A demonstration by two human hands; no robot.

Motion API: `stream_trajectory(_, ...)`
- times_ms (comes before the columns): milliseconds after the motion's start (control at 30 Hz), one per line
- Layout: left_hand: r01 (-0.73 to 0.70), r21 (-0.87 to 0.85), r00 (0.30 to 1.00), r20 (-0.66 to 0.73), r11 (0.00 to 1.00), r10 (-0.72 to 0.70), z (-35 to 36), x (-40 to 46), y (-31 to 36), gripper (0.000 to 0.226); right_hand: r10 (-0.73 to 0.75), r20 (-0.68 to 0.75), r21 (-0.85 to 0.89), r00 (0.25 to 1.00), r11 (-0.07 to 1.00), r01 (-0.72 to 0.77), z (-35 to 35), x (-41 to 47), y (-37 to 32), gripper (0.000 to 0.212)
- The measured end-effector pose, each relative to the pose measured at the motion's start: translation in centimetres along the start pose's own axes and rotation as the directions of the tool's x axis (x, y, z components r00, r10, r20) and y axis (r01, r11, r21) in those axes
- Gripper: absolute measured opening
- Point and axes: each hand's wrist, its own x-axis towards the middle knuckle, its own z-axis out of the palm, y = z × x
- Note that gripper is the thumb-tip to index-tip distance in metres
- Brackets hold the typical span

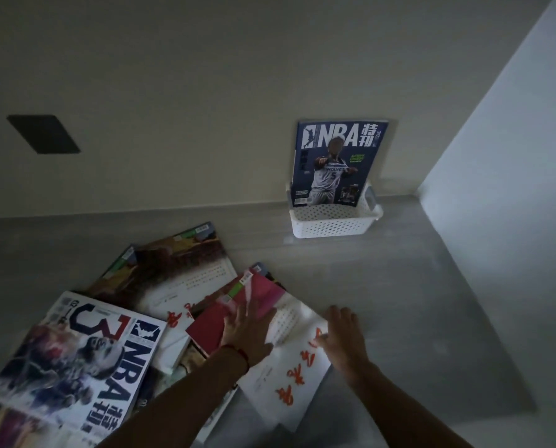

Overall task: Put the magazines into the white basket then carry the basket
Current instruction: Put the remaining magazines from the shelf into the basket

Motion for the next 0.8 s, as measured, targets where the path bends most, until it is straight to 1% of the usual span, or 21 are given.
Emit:
stream_trajectory(33,-0.008,-0.032,0.999,-0.034,0.999,0.007,-0.8,0.3,0.3,0.082,-0.044,-0.015,0.06,0.999,0.997,0.045,-0.9,0.2,0.2,0.055)
stream_trajectory(67,-0.021,-0.051,0.994,-0.105,0.998,0.016,-1.7,0.7,0.7,0.084,-0.097,-0.025,0.132,0.995,0.986,0.1,-2.1,0.5,0.4,0.047)
stream_trajectory(100,-0.052,-0.037,0.977,-0.207,0.998,0.043,-2.6,1.2,1.0,0.083,-0.158,-0.025,0.195,0.987,0.968,0.16,-3.6,0.8,0.5,0.041)
stream_trajectory(133,-0.102,0.004,0.949,-0.301,0.995,0.099,-3.6,1.7,1.4,0.082,-0.219,-0.019,0.237,0.975,0.947,0.218,-5.4,1.1,0.5,0.036)
stream_trajectory(167,-0.17,0.052,0.914,-0.366,0.984,0.177,-4.5,2.2,1.9,0.081,-0.276,-0.012,0.263,0.961,0.926,0.269,-7.2,1.2,0.3,0.032)
stream_trajectory(200,-0.244,0.088,0.885,-0.387,0.966,0.259,-5.5,2.8,2.3,0.076,-0.322,-0.011,0.293,0.947,0.904,0.31,-9.1,1.4,0.1,0.029)
stream_trajectory(233,-0.311,0.081,0.868,-0.382,0.947,0.318,-6.6,3.3,2.6,0.065,-0.353,-0.026,0.334,0.935,0.879,0.341,-10.9,1.5,-0.2,0.026)
stream_trajectory(267,-0.352,0.023,0.87,-0.362,0.936,0.336,-7.8,3.8,2.9,0.053,-0.369,-0.068,0.385,0.927,0.848,0.366,-12.4,1.6,-0.4,0.023)
stream_trajectory(300,-0.369,-0.081,0.882,-0.344,0.926,0.322,-9.1,4.1,3.2,0.043,-0.364,-0.127,0.437,0.923,0.815,0.382,-13.8,1.8,-0.6,0.021)
stream_trajectory(367,-0.379,-0.338,0.891,-0.384,0.861,0.242,-11.2,4.7,3.6,0.038,-0.299,-0.244,0.537,0.923,0.75,0.385,-16.3,2.2,-0.2,0.025)
stream_trajectory(433,-0.404,-0.506,0.869,-0.472,0.762,0.148,-13.3,4.7,3.7,0.034,-0.199,-0.364,0.577,0.91,0.718,0.388,-18.1,2.9,1.0,0.039)
stream_trajectory(500,-0.456,-0.614,0.839,-0.537,0.644,0.081,-15.1,4.7,3.7,0.022,-0.069,-0.468,0.586,0.881,0.722,0.368,-19.1,4.0,2.9,0.056)
stream_trajectory(533,-0.475,-0.646,0.829,-0.556,0.597,0.058,-16.0,4.7,3.7,0.017,0.008,-0.466,0.633,0.885,0.701,0.328,-19.4,4.6,3.7,0.064)
stream_trajectory(567,-0.493,-0.675,0.821,-0.57,0.549,0.037,-16.9,4.7,3.9,0.012,0.077,-0.409,0.727,0.909,0.629,0.274,-19.5,5.0,4.3,0.073)
stream_trajectory(600,-0.5,-0.708,0.819,-0.574,0.499,0.006,-17.8,4.9,4.0,0.01,0.111,-0.313,0.832,0.943,0.51,0.216,-19.6,5.3,4.4,0.079)
stream_trajectory(633,-0.502,-0.739,0.819,-0.573,0.45,-0.027,-18.7,5.1,4.3,0.01,0.083,-0.229,0.896,0.97,0.407,0.177,-19.8,5.6,4.4,0.079)
stream_trajectory(667,-0.504,-0.763,0.819,-0.571,0.406,-0.058,-19.5,5.4,4.7,0.011,0.006,-0.19,0.918,0.982,0.355,0.176,-20.3,6.0,4.2,0.073)
stream_trajectory(700,-0.505,-0.772,0.815,-0.573,0.386,-0.08,-20.4,5.7,5.0,0.011,-0.088,-0.193,0.907,0.977,0.363,0.212,-21.0,6.5,3.9,0.065)
stream_trajectory(733,-0.504,-0.772,0.811,-0.577,0.388,-0.096,-21.2,6.1,5.4,0.012,-0.17,-0.216,0.883,0.962,0.388,0.266,-21.9,7.1,3.6,0.055)
stream_trajectory(767,-0.507,-0.765,0.805,-0.585,0.397,-0.101,-21.9,6.6,5.8,0.013,-0.206,-0.259,0.837,0.944,0.439,0.326,-23.0,8.0,3.3,0.044)
stream_trajectory(800,-0.516,-0.766,0.802,-0.589,0.384,-0.095,-22.7,7.0,6.1,0.015,-0.204,-0.315,0.78,0.927,0.501,0.375,-24.2,8.9,3.0,0.036)
